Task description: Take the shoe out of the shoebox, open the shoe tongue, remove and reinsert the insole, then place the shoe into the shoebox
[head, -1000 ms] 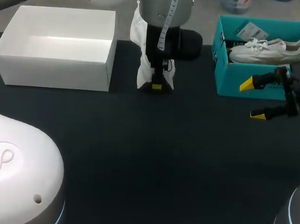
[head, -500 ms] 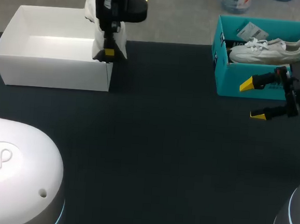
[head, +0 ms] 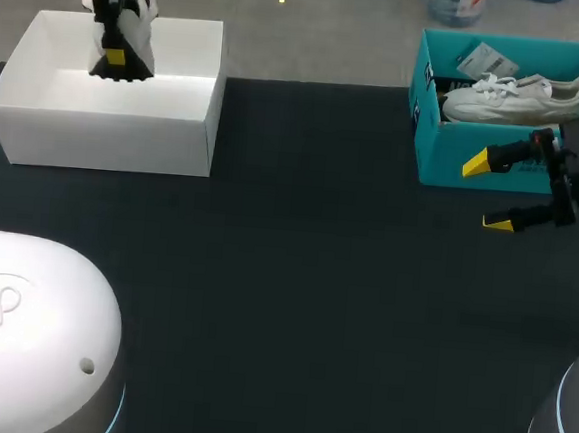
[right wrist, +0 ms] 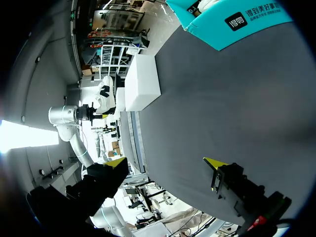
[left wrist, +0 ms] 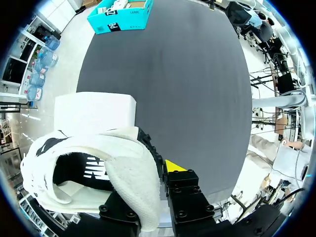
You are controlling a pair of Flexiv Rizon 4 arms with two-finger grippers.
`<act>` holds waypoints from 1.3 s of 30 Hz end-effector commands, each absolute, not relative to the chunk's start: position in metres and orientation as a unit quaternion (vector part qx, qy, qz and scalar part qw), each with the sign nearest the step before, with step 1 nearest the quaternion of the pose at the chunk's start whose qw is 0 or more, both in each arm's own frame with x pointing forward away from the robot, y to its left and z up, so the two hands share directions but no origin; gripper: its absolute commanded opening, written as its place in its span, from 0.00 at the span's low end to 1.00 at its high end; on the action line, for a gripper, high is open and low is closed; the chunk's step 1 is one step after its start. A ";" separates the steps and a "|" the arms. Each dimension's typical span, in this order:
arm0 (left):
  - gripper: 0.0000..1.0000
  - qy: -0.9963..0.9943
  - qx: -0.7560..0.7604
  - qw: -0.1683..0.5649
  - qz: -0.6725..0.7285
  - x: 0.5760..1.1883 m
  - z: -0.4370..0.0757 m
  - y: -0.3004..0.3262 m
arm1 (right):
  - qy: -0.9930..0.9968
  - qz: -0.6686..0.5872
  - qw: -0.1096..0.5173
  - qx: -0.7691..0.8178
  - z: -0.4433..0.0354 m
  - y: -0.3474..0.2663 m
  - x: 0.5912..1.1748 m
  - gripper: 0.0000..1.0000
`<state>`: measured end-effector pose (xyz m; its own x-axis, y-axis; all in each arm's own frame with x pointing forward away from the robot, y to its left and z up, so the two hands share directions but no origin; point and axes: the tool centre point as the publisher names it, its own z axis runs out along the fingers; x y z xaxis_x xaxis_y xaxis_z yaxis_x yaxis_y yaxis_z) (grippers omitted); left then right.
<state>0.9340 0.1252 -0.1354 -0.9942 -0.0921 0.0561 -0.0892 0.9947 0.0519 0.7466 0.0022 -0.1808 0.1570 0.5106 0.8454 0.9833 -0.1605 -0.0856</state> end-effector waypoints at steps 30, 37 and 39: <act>0.00 -0.999 0.024 0.042 -0.017 1.022 -0.178 0.296 | -0.550 -0.344 0.342 -0.680 -0.181 0.003 0.747 1.00; 0.00 -0.999 0.024 0.042 -0.017 1.022 -0.178 0.296 | -0.550 -0.344 0.342 -0.680 -0.181 0.003 0.747 1.00; 0.00 -0.999 0.024 0.042 -0.017 1.022 -0.178 0.296 | -0.550 -0.344 0.342 -0.680 -0.181 0.003 0.747 1.00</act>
<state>1.0233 0.2954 -0.1801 -0.9950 -0.0505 0.0867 -0.0477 0.9983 0.0347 0.7466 0.0022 -0.1808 0.1570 0.5106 0.8454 0.9833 -0.1605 -0.0856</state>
